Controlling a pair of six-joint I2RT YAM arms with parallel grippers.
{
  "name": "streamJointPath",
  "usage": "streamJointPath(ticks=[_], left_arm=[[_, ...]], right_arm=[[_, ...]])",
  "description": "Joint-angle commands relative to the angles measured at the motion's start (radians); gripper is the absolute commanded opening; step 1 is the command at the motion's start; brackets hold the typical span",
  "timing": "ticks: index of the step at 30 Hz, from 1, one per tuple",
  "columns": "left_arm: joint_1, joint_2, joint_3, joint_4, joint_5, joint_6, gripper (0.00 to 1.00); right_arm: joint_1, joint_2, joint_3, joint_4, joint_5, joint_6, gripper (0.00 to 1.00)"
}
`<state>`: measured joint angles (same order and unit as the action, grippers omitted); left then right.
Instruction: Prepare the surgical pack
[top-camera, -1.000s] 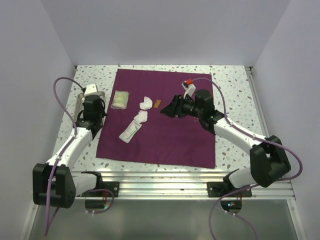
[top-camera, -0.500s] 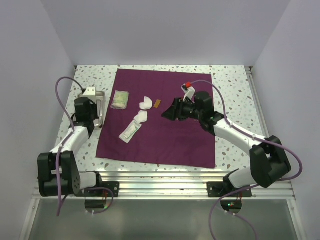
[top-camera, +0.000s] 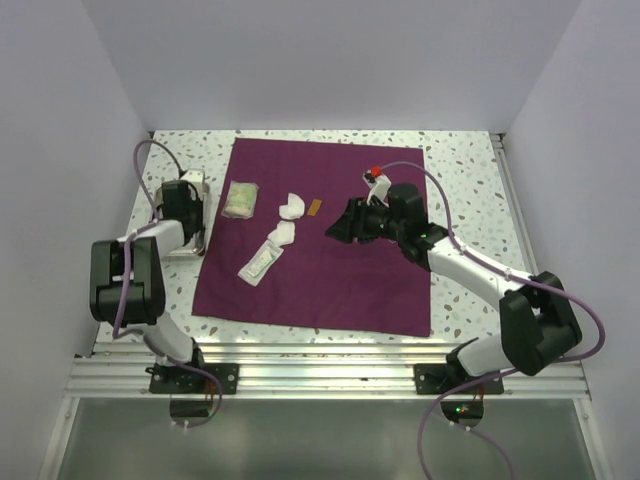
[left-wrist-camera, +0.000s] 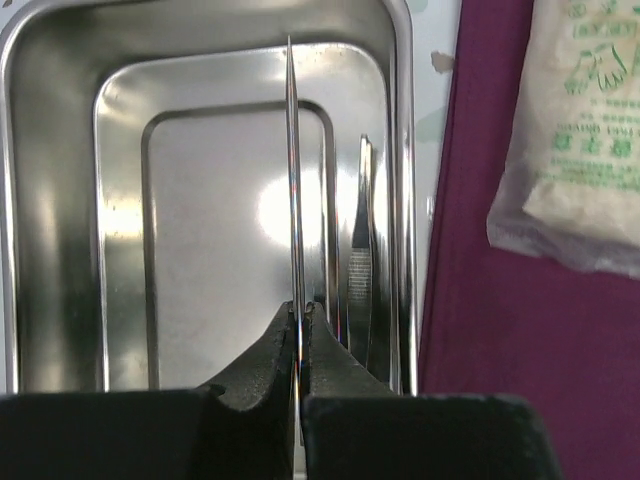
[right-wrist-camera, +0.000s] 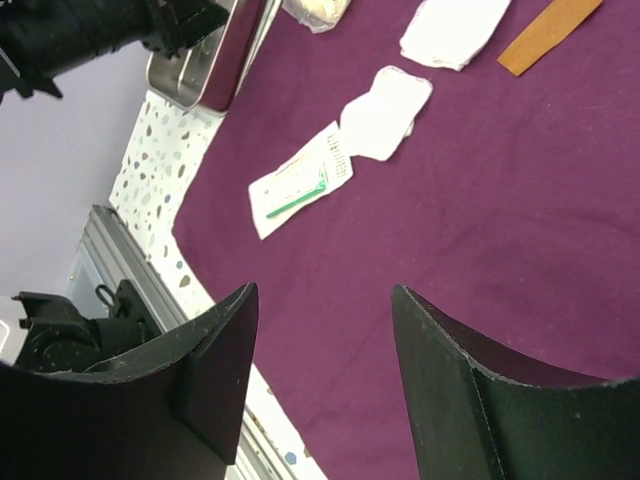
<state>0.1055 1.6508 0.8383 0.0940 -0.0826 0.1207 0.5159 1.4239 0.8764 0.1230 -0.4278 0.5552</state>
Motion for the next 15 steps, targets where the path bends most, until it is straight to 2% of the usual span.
streamJointPath(ticks=[1, 4, 15], left_arm=[[0.010, 0.082, 0.123, -0.049, -0.002, -0.041, 0.00], [0.010, 0.112, 0.148, -0.077, -0.052, -0.087, 0.03], [0.010, 0.127, 0.140, -0.071, 0.050, -0.079, 0.13]], right_arm=[[-0.002, 0.003, 0.052, -0.014, 0.038, -0.031, 0.59], [-0.008, 0.012, 0.075, -0.060, 0.086, -0.054, 0.59], [-0.074, 0.049, 0.085, -0.039, 0.012, 0.003, 0.59]])
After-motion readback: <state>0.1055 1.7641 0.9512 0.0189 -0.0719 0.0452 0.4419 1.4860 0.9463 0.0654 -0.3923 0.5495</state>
